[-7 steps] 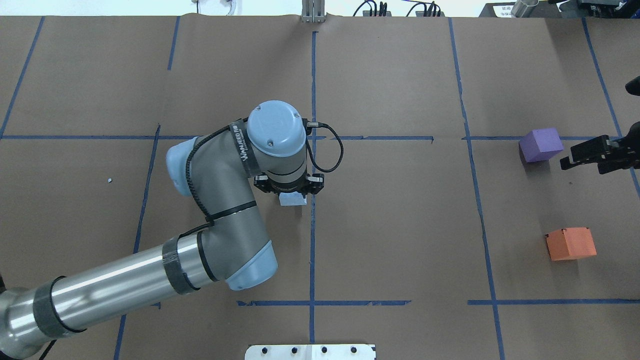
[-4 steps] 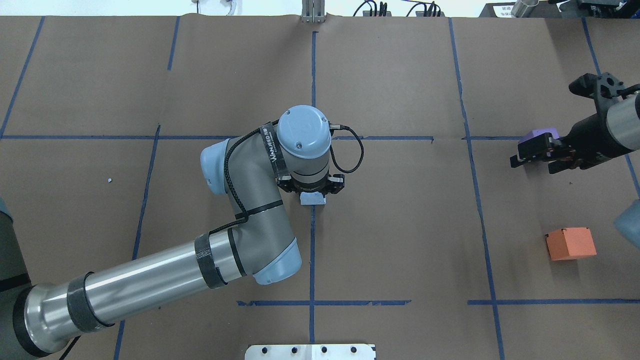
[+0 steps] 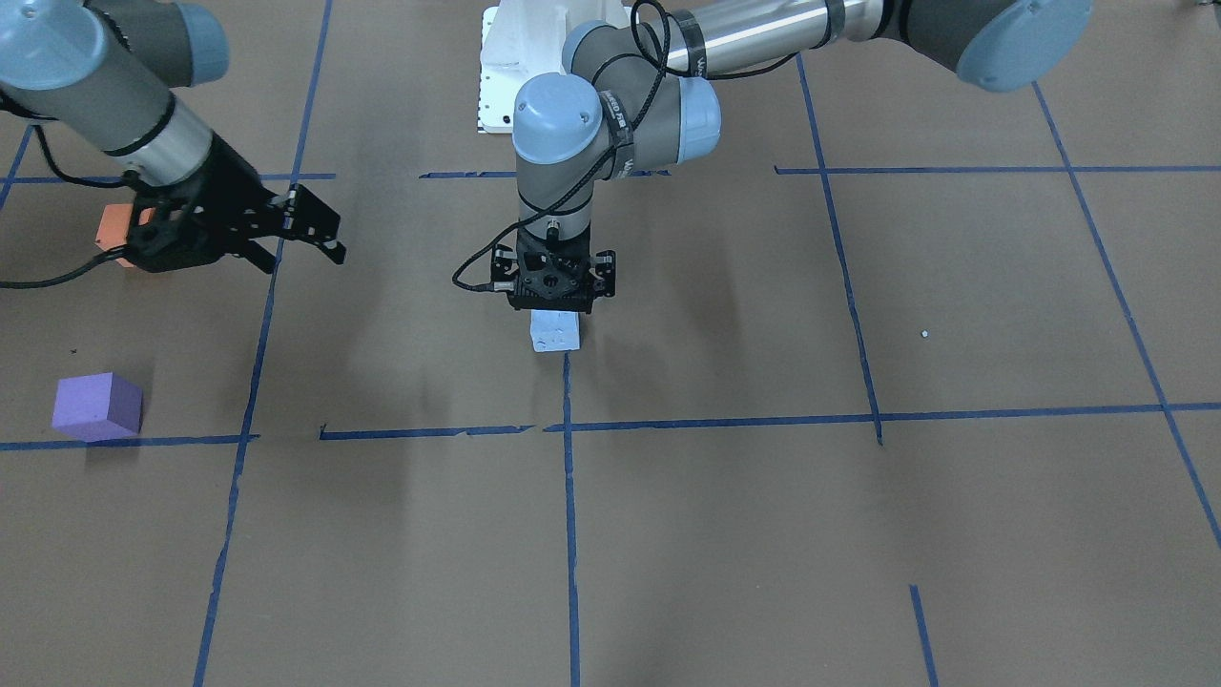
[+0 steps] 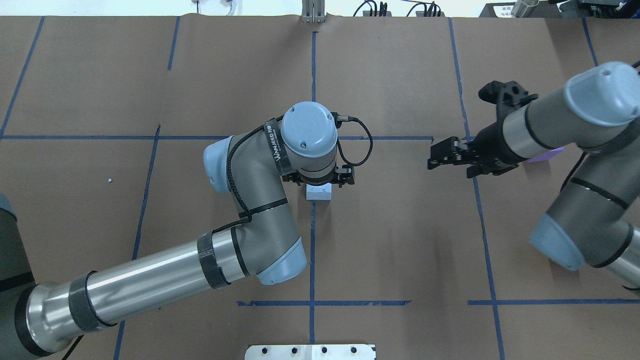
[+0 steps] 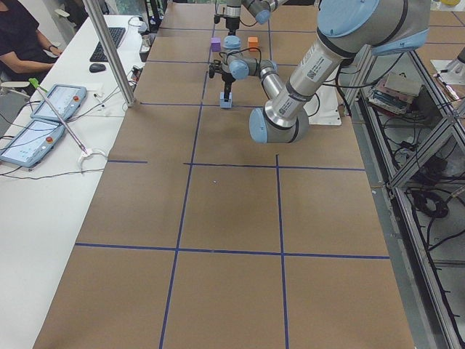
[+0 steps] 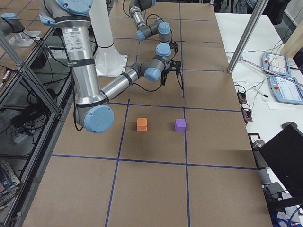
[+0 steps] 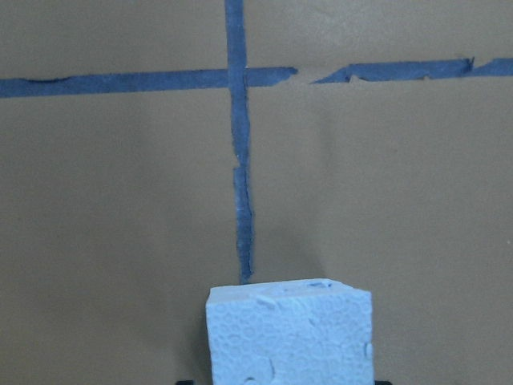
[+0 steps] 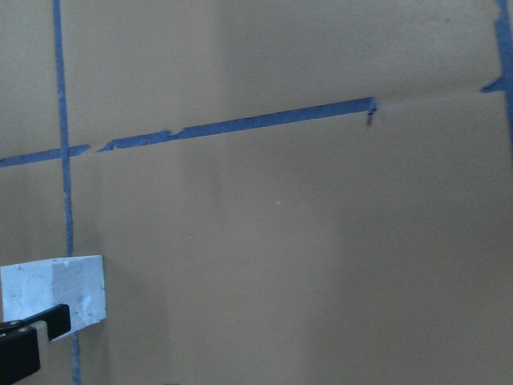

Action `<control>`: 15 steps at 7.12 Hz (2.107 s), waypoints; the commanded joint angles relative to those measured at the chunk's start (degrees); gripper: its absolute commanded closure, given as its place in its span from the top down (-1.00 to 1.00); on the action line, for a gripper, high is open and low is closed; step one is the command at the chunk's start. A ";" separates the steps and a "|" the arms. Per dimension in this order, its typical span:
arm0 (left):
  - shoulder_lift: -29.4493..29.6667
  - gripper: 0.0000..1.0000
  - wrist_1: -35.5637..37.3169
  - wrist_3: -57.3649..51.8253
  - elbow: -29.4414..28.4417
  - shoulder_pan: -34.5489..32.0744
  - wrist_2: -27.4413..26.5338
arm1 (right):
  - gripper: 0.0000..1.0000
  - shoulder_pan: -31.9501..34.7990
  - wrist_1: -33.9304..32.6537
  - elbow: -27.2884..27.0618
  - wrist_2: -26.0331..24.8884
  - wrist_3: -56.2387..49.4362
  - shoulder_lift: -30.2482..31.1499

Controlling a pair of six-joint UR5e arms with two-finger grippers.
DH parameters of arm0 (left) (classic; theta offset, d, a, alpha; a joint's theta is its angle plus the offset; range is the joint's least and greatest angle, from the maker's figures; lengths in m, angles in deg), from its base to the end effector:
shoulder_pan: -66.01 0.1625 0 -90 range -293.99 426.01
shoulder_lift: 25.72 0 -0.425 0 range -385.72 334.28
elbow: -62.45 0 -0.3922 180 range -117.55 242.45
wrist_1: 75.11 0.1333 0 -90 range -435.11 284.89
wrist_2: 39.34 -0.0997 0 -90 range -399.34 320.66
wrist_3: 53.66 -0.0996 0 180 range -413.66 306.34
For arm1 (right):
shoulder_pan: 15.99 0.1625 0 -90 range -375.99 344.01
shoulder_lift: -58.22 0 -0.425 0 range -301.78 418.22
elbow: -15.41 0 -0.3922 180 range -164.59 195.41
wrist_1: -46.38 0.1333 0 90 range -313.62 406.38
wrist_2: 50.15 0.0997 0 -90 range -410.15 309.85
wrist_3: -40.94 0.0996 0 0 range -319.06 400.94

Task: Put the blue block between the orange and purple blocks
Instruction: 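Carry the light blue cube to table center with left gripper while right arm reaches in, then grasp the light blue cube with the right gripper while the left gripper releases it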

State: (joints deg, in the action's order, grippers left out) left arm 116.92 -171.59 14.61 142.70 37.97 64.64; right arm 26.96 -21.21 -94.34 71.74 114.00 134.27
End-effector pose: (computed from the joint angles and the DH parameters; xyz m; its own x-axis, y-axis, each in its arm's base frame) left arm 0.6225 -0.4553 0.1407 0.6429 0.0647 -0.7632 0.0606 0.9890 0.1348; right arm -0.3509 -0.4369 0.3217 0.4655 0.0953 0.8799 -0.1274 0.9910 -0.0399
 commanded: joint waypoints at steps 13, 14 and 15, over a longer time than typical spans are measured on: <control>-32.61 1.00 0.33 -3.23 36.64 -7.03 -0.18 | 1.00 -15.52 -23.29 32.49 -18.07 -1.52 -37.90; -32.61 1.00 0.33 -3.23 36.72 -7.03 -0.18 | 0.96 -15.44 -23.12 33.11 -18.17 -1.43 -37.99; -32.61 1.00 0.33 -3.23 36.72 -7.03 -0.18 | 0.04 -15.44 -23.03 33.29 -18.26 -1.34 -38.08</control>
State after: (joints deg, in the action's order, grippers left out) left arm 84.32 -171.26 11.39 179.41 30.94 64.46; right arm 11.74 -44.37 -61.45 53.92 112.60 96.25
